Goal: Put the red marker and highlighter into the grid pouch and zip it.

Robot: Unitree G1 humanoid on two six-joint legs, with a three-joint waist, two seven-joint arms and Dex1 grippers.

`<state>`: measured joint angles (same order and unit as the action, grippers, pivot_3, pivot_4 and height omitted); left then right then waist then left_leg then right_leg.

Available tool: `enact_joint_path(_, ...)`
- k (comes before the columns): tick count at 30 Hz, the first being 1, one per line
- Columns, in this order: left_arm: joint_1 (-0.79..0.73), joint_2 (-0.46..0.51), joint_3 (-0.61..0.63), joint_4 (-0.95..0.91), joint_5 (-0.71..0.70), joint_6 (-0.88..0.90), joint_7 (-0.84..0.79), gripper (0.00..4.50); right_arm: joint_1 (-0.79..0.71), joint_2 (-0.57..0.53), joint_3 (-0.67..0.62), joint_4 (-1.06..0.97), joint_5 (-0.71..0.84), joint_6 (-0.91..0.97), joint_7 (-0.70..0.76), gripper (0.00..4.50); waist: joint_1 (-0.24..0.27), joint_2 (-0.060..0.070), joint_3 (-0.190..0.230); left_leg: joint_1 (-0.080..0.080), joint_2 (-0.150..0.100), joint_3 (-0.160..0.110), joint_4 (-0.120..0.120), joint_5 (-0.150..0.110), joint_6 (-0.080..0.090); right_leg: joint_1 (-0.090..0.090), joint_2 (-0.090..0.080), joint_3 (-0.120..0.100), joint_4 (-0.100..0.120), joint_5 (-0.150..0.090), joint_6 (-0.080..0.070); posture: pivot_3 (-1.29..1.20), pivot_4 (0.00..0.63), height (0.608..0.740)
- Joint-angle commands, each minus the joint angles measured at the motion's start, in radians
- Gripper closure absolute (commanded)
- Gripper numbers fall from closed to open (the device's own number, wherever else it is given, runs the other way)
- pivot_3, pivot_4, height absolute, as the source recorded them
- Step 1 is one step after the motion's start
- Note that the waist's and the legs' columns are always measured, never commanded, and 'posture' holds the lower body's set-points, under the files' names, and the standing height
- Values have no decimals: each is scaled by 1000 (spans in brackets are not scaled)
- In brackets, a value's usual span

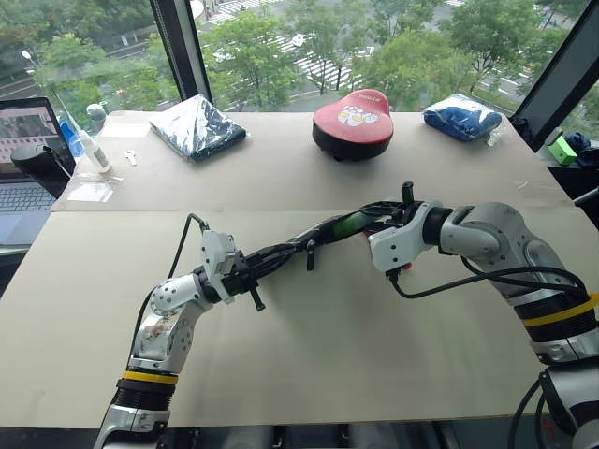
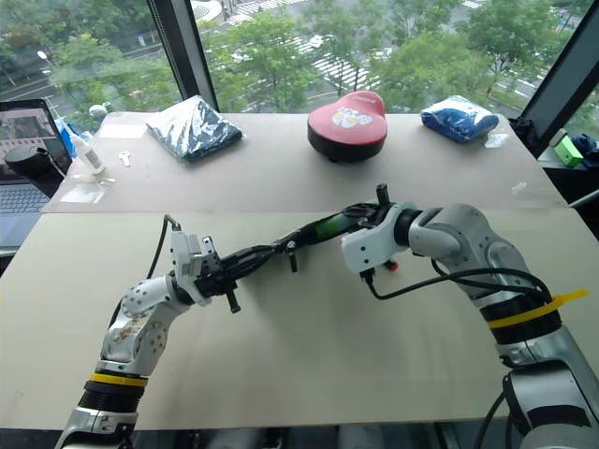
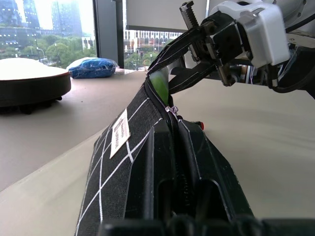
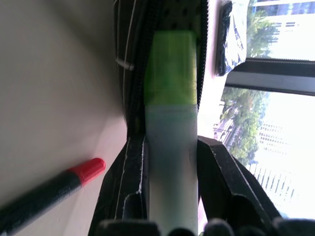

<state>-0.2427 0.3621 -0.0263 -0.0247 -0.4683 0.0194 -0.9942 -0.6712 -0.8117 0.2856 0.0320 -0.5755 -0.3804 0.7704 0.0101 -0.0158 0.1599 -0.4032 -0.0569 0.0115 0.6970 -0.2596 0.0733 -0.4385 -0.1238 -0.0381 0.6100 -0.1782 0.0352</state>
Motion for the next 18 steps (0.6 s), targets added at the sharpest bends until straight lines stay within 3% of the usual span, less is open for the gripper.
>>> enact_joint_path(1, 5, 0, -9, -42, 14, -43, -13, 4500, -5, -31, -16, -35, -21, 27, 27, 3513, 1, 0, 0, 0, 0, 0, 0, 0, 0, 0, 0, 0, 0, 0, 0, 0, 150, 740)
enact_joint_path(18, 15, -22, -10, -38, 7, -56, -3, 4500, 22, 167, 37, -67, -40, 64, -73, 3513, 1, 0, 0, 0, 0, 0, 0, 0, 0, 0, 0, 0, 0, 0, 0, 0, 150, 740)
